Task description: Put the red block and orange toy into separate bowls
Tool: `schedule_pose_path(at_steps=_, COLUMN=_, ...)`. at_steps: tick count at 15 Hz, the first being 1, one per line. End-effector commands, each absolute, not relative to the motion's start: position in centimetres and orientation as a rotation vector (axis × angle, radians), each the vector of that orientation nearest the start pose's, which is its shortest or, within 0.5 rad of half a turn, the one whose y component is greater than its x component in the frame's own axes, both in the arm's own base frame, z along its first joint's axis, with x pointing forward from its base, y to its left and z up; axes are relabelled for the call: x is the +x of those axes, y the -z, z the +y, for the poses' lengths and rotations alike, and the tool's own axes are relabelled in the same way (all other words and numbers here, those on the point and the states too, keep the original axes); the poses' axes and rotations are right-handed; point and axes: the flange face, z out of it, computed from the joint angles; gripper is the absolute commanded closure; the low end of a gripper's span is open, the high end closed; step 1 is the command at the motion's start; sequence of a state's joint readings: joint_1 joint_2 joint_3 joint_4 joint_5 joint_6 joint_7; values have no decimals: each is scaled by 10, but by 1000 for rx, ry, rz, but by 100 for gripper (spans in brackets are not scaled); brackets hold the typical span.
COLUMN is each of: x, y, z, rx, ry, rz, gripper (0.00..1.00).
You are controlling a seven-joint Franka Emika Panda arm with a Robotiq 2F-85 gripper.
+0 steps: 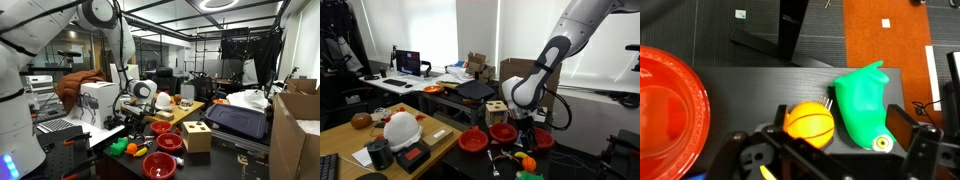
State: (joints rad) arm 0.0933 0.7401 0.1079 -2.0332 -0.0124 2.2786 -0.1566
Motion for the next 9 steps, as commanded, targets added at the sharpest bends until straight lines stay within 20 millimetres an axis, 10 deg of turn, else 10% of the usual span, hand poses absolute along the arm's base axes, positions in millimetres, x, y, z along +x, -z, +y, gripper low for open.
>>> schedule_pose_path(at_steps=1, x=497, y=-53, z=111, rx=-2988, ry=-703, rz=-462, gripper=0)
schedule_pose_path(at_steps=9, x=484, y=-14, z=112, rx=-3029, ry=-801, rz=-320, gripper=0)
